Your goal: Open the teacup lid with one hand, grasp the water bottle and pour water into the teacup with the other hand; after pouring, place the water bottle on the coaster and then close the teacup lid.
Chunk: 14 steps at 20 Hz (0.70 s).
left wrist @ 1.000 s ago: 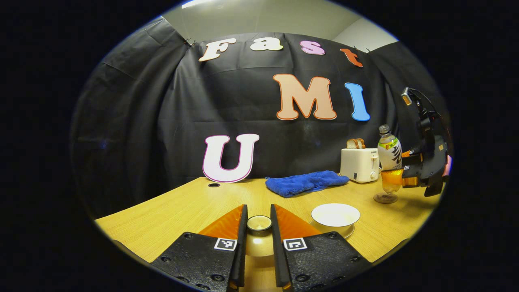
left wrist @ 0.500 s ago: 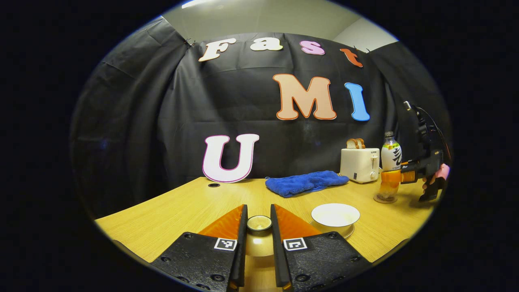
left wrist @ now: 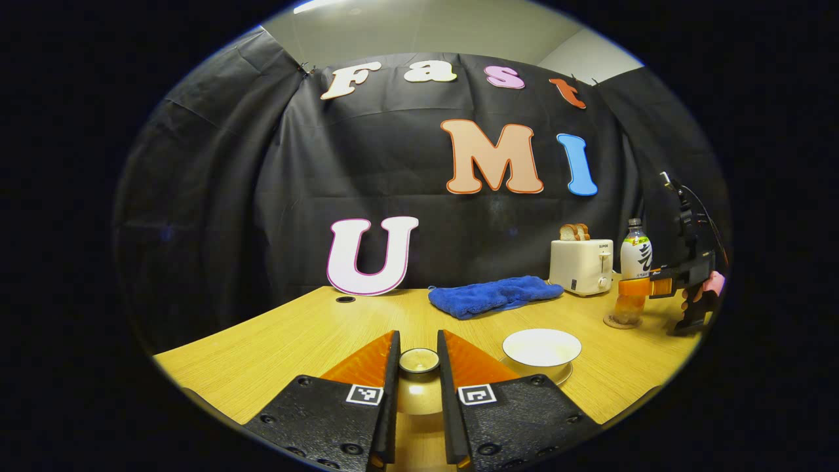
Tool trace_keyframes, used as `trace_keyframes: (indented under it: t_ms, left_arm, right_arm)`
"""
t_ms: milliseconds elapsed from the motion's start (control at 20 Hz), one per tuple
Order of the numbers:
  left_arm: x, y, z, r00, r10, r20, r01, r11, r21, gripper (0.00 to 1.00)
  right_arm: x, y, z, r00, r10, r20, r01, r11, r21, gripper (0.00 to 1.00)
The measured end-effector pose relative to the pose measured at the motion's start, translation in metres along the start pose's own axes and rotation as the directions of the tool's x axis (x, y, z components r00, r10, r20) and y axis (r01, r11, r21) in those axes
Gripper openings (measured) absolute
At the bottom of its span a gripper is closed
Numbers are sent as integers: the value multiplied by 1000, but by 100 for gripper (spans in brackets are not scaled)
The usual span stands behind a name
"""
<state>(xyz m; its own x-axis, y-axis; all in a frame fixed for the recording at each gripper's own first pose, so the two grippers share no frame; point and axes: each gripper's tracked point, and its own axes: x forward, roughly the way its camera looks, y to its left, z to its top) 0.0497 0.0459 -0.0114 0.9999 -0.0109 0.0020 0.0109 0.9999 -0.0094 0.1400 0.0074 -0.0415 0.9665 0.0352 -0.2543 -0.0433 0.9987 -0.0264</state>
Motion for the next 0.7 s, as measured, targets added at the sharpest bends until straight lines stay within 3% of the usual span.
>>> trace_keyframes:
  t_ms: [150,200,250,300,400,450,700]
  left_arm:
    - [0,0,0,1000,-1,0,1,1000,0,27]
    - [-1,0,0,1000,-1,0,1,1000,0,27]
    - [0,0,0,1000,0,0,0,1000,0,27]
    - [0,0,-1,1000,0,1,0,1000,0,27]
    - [-1,0,0,1000,0,0,0,1000,0,27]
    - [-1,0,1,1000,0,1,0,1000,0,27]
    - [-1,-1,-1,1000,0,0,0,1000,0,27]
  right_arm:
    - [-2,-1,-2,1000,14,-3,-14,999,31,72]
    - [-3,-2,-3,1000,14,-1,-14,1000,24,81]
    - [-4,-4,-5,1000,15,2,-15,1000,11,78]
    - [-5,-5,-5,1000,19,4,-19,1000,0,88]
    - [-7,-7,-5,1000,22,8,-22,1000,2,92]
    - [-8,-8,-5,1000,20,9,-20,1000,4,89]
    - [-13,-10,-16,1000,28,-2,-28,1000,12,93]
